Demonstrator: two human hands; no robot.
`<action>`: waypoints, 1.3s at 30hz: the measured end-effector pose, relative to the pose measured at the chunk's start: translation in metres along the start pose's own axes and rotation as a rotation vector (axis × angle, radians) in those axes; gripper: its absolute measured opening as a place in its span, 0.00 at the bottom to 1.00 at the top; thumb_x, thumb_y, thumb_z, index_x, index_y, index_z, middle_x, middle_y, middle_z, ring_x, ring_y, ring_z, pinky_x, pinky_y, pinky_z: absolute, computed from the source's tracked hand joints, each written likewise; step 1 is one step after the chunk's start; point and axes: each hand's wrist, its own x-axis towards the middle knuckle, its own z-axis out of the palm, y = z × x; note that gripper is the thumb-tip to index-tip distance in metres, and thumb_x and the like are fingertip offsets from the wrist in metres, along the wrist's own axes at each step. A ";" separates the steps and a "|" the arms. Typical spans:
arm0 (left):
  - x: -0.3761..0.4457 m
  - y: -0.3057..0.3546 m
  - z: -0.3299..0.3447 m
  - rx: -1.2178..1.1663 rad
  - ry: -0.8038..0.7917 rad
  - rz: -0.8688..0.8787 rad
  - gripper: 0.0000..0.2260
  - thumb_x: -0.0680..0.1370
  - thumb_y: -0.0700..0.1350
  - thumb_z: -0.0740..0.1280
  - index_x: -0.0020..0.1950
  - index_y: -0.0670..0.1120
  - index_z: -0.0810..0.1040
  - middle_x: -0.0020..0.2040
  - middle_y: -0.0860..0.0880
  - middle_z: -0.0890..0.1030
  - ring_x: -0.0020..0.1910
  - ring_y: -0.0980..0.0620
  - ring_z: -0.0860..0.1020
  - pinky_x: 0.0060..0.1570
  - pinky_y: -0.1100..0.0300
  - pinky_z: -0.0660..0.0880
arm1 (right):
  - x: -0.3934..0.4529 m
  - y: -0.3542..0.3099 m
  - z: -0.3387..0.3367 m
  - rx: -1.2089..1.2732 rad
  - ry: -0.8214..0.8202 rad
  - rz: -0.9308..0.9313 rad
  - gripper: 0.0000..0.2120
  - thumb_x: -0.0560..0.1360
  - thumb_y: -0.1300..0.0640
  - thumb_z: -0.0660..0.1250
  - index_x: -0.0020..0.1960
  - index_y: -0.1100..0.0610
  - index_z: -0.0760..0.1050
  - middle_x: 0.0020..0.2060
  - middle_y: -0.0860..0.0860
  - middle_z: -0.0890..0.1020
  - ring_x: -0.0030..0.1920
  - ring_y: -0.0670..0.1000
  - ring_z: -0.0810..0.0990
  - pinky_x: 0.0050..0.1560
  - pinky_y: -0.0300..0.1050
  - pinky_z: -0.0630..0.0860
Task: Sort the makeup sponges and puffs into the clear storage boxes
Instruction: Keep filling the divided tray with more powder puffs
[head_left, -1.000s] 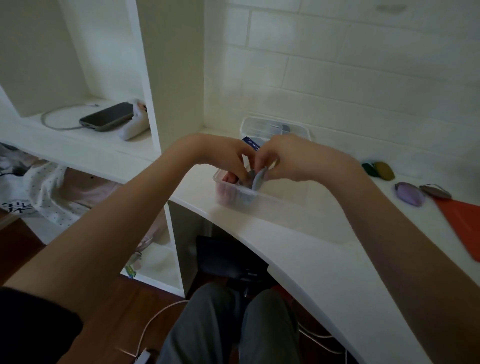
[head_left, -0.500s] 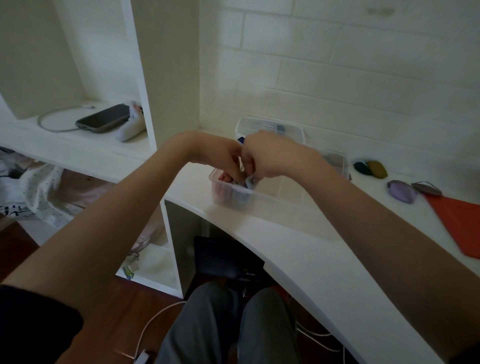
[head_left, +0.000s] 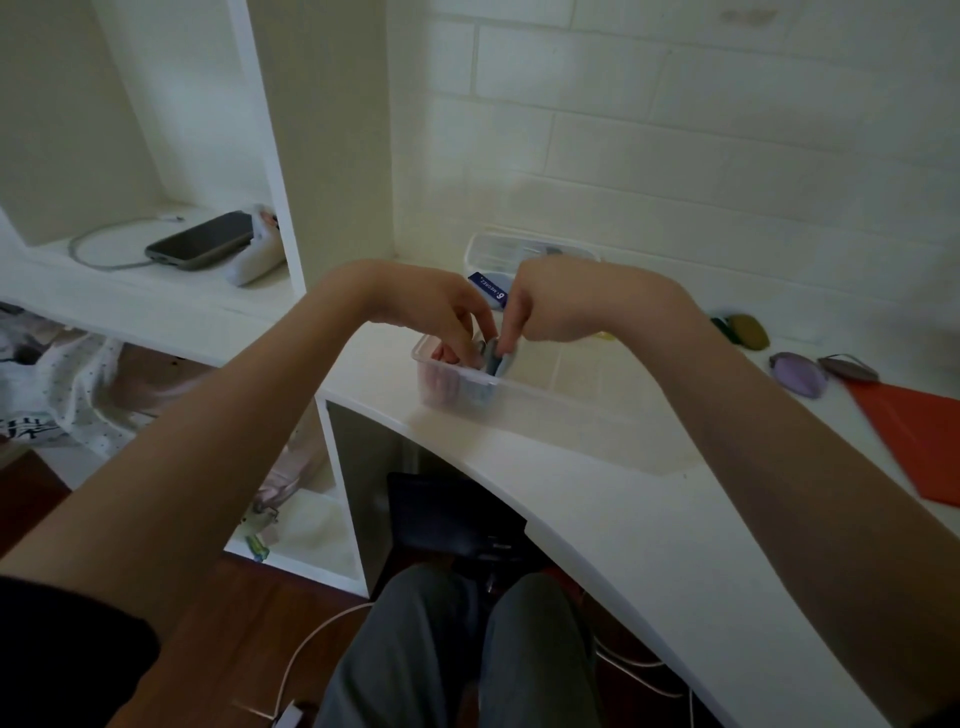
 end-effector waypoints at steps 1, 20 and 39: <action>0.000 0.000 0.000 0.002 0.005 -0.006 0.11 0.74 0.44 0.71 0.55 0.52 0.77 0.39 0.56 0.76 0.38 0.60 0.73 0.39 0.68 0.66 | 0.000 -0.001 -0.001 -0.008 -0.023 -0.005 0.16 0.75 0.63 0.61 0.53 0.47 0.83 0.33 0.39 0.75 0.33 0.44 0.71 0.28 0.25 0.65; 0.017 0.019 0.004 0.368 -0.033 -0.171 0.23 0.73 0.50 0.71 0.67 0.49 0.71 0.54 0.50 0.75 0.52 0.51 0.73 0.58 0.57 0.72 | 0.010 0.010 0.016 0.234 0.082 -0.013 0.05 0.73 0.54 0.70 0.46 0.54 0.83 0.39 0.51 0.82 0.34 0.48 0.79 0.33 0.34 0.72; 0.014 0.000 0.023 0.164 0.108 -0.031 0.07 0.76 0.37 0.60 0.48 0.48 0.72 0.40 0.51 0.73 0.41 0.50 0.72 0.40 0.60 0.68 | 0.012 0.012 0.036 0.434 0.220 0.045 0.10 0.72 0.60 0.72 0.34 0.55 0.74 0.32 0.51 0.80 0.29 0.47 0.79 0.30 0.32 0.75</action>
